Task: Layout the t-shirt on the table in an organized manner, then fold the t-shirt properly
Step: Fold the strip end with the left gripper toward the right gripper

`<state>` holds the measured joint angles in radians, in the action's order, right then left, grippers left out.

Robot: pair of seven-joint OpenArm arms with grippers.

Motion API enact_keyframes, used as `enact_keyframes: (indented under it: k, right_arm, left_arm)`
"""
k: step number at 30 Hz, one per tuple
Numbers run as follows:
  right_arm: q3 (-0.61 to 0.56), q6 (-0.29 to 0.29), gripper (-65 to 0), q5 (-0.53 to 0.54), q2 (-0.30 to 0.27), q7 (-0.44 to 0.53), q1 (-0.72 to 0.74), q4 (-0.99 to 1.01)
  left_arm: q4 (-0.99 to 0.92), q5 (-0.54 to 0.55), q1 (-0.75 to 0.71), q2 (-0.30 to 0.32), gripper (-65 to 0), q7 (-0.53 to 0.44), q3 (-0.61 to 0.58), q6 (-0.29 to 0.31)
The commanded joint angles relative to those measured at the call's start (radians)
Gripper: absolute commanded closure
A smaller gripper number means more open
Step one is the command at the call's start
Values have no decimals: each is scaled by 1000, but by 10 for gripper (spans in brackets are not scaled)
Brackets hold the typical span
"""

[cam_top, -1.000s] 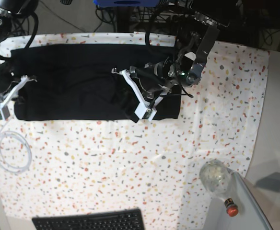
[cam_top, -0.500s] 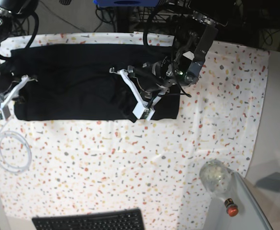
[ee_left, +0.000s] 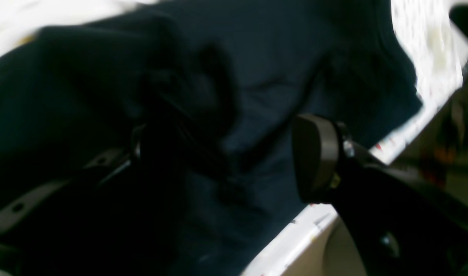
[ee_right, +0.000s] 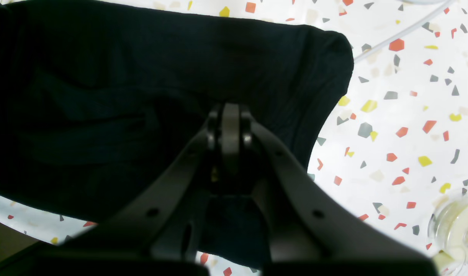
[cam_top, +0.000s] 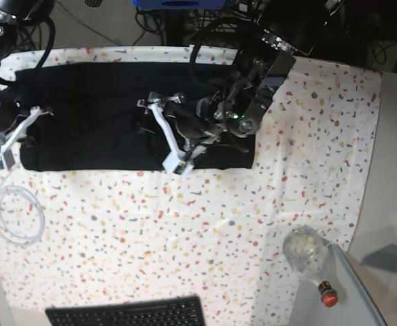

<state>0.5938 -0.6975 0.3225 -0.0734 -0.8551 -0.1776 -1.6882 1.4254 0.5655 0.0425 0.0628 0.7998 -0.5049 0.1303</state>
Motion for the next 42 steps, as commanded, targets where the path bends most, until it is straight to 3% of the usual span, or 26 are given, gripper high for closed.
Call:
enact_keyframes:
  k: [1, 6, 11, 14, 16, 17, 25, 28, 34, 37, 42]
  right_arm:
    - [4, -1, 0, 16, -10, 18, 10, -14]
    - [4, -1, 0, 16, -10, 21, 10, -14]
    - [4, -1, 0, 16, -10, 21, 10, -14]
    - [4, -1, 0, 16, -10, 21, 10, -14]
    - [1, -1, 0, 16, -10, 21, 10, -14]
    - [1, -1, 0, 16, -10, 21, 10, -14]
    - [-1, -1, 0, 16, -9, 21, 11, -14]
    - [1, -1, 0, 16, -9, 21, 11, -14]
    - [4, -1, 0, 16, -9, 21, 11, -14]
    - [4, -1, 0, 16, -10, 21, 11, -14]
    - [4, -1, 0, 16, -15, 21, 10, -14]
  left_arm:
    - [21, 18, 27, -13, -449, -18, -31, 12]
    - [64, 51, 47, -16, -448, -18, -62, 12]
    - [140, 141, 49, 96, -421, -24, -61, 9]
    - [142, 141, 41, 127, -265, -24, -16, 9]
    - [142, 139, 36, 127, -66, -21, 32, 9]
    - [142, 139, 36, 125, 0, -21, 45, 9]
    - [-97, 138, 119, 44, 0, -33, 90, 9]
    - [-174, 136, 138, 13, 0, -102, 87, 9]
    - [-292, 136, 191, -36, 0, -133, -64, 9]
    - [-351, 136, 196, -62, 0, -133, -70, 9]
    - [-229, 141, 185, -50, 0, -128, -70, 9]
